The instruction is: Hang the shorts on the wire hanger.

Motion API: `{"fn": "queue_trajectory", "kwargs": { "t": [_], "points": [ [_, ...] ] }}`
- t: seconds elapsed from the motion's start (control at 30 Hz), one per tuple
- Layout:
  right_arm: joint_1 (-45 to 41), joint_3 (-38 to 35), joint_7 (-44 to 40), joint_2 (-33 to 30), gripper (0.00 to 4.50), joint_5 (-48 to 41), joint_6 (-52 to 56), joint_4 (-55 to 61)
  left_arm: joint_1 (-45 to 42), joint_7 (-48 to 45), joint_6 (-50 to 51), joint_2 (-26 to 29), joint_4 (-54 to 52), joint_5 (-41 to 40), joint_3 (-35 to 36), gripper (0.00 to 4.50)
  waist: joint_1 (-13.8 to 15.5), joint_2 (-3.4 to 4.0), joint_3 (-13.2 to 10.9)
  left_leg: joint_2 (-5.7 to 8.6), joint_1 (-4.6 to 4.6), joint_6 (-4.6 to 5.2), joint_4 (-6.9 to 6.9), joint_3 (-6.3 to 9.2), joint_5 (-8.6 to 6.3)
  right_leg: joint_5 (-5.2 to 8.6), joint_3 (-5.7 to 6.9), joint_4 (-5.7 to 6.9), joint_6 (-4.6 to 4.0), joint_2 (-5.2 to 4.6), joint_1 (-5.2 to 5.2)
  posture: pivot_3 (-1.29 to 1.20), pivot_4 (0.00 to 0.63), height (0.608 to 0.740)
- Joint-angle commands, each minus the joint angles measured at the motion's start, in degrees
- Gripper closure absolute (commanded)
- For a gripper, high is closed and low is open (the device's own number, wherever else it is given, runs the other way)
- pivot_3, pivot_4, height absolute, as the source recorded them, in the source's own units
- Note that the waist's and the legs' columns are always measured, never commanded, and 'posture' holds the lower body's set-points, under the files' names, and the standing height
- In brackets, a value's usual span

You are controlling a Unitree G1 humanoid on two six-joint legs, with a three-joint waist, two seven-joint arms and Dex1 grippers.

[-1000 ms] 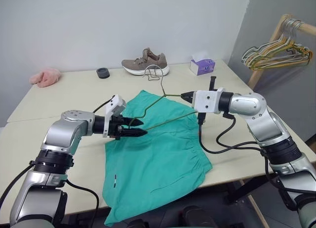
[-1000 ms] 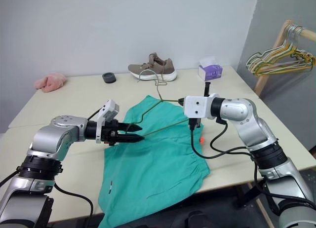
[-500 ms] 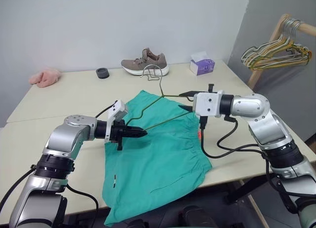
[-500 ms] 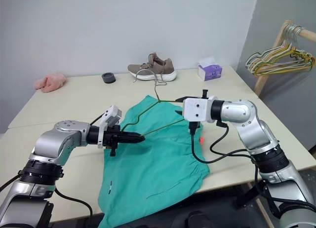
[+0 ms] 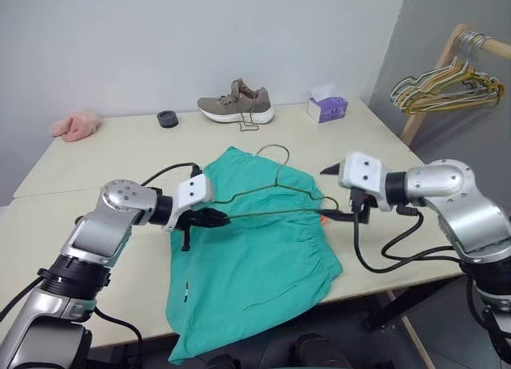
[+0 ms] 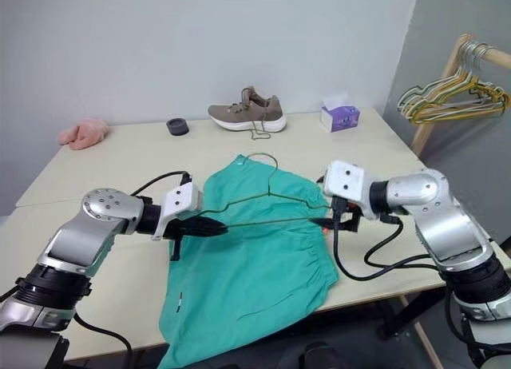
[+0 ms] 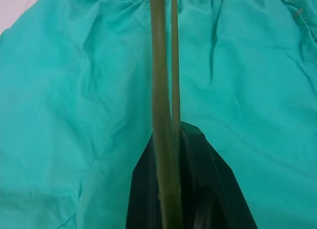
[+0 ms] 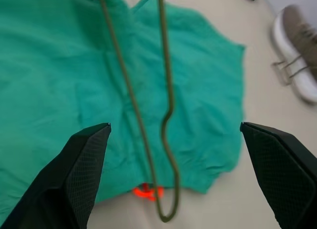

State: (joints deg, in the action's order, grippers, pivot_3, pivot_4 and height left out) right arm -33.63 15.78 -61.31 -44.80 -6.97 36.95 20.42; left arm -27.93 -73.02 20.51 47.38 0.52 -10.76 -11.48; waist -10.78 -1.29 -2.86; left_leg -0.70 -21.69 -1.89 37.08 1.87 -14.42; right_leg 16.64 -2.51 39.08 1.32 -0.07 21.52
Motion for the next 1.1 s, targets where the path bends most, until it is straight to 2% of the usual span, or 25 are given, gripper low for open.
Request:
{"fn": "queue_trajectory", "kwargs": {
  "t": [0.03,0.1,0.2,0.33,0.57,0.77,0.87,1.03,1.1],
  "points": [
    [-1.67,3.52,-0.48,1.04,0.03,1.05,1.18,-1.34,-1.72,-0.08,-1.28,0.30,-2.67,0.69,0.01,4.50,-0.09,0.00,0.00,0.00,0.00,0.00,0.00,-0.01,0.00,0.00,0.00,-0.01,0.00,0.04,0.00,-0.18,0.000,0.740],
    [-2.45,5.31,-0.78,1.60,0.03,1.53,1.57,-3.04,-1.65,-0.13,-1.30,0.35,-3.19,0.88,-0.02,4.50,-0.23,0.00,0.00,0.01,-0.03,0.00,-0.01,-0.03,0.00,0.00,-0.02,-0.03,0.01,0.05,0.01,-0.17,0.000,0.740],
    [-3.49,6.82,-1.29,2.18,0.65,1.67,2.23,-5.07,-1.40,-0.16,-1.44,0.57,-3.58,1.08,-0.03,4.50,-0.27,0.00,0.00,0.03,-0.05,0.00,0.00,-0.08,0.00,0.00,-0.06,-0.05,0.01,0.05,0.03,-0.17,0.000,0.740],
    [-4.09,7.82,-1.56,2.68,1.95,1.37,3.86,-6.28,-0.95,-0.12,-1.59,0.67,-4.07,1.11,0.04,4.50,-0.22,0.00,0.00,0.03,-0.05,0.00,0.00,-0.04,0.00,0.00,-0.02,-0.05,0.01,0.04,0.03,-0.16,0.000,0.740],
    [-3.83,7.12,-0.92,3.74,4.48,0.40,5.87,-6.35,-0.20,-0.08,-1.65,0.29,-4.33,0.84,0.06,4.50,-0.22,0.00,0.00,0.01,-0.05,0.00,0.00,-0.02,0.00,0.00,-0.01,-0.04,0.01,0.04,0.02,-0.17,0.000,0.740],
    [-3.42,6.28,-0.60,3.77,4.48,0.04,6.62,-5.40,0.26,-0.87,-0.68,-1.02,-4.64,-1.75,0.86,4.50,-0.25,0.00,0.00,0.03,-0.05,0.00,0.02,-0.02,0.00,0.00,-0.01,-0.04,0.01,0.04,0.02,-0.17,0.000,0.740],
    [-2.45,5.35,-0.83,2.48,4.50,-0.23,6.80,-4.55,0.25,-0.48,1.53,-1.76,-3.71,-4.26,2.99,3.74,-0.24,0.00,0.00,0.02,-0.05,0.00,0.02,-0.01,0.00,0.00,0.01,-0.03,0.01,0.04,0.02,-0.17,0.000,0.740],
    [0.96,1.96,-0.93,-1.93,4.50,-1.35,7.44,-3.69,-0.43,5.70,-2.27,-4.37,3.50,-4.93,8.94,2.21,-0.13,0.00,0.00,0.02,-0.05,0.00,0.02,0.00,0.00,0.01,0.01,-0.05,0.01,0.03,0.01,-0.18,0.000,0.740],
    [3.70,-0.24,-0.73,-4.40,4.50,-2.07,8.05,-3.32,-2.00,8.76,-1.87,-5.66,7.33,-6.48,12.51,2.21,-0.07,-0.01,0.00,0.02,-0.04,0.00,0.06,0.01,0.00,0.00,0.02,-0.04,0.01,0.01,-0.02,-0.18,0.000,0.740]
  ]
}}
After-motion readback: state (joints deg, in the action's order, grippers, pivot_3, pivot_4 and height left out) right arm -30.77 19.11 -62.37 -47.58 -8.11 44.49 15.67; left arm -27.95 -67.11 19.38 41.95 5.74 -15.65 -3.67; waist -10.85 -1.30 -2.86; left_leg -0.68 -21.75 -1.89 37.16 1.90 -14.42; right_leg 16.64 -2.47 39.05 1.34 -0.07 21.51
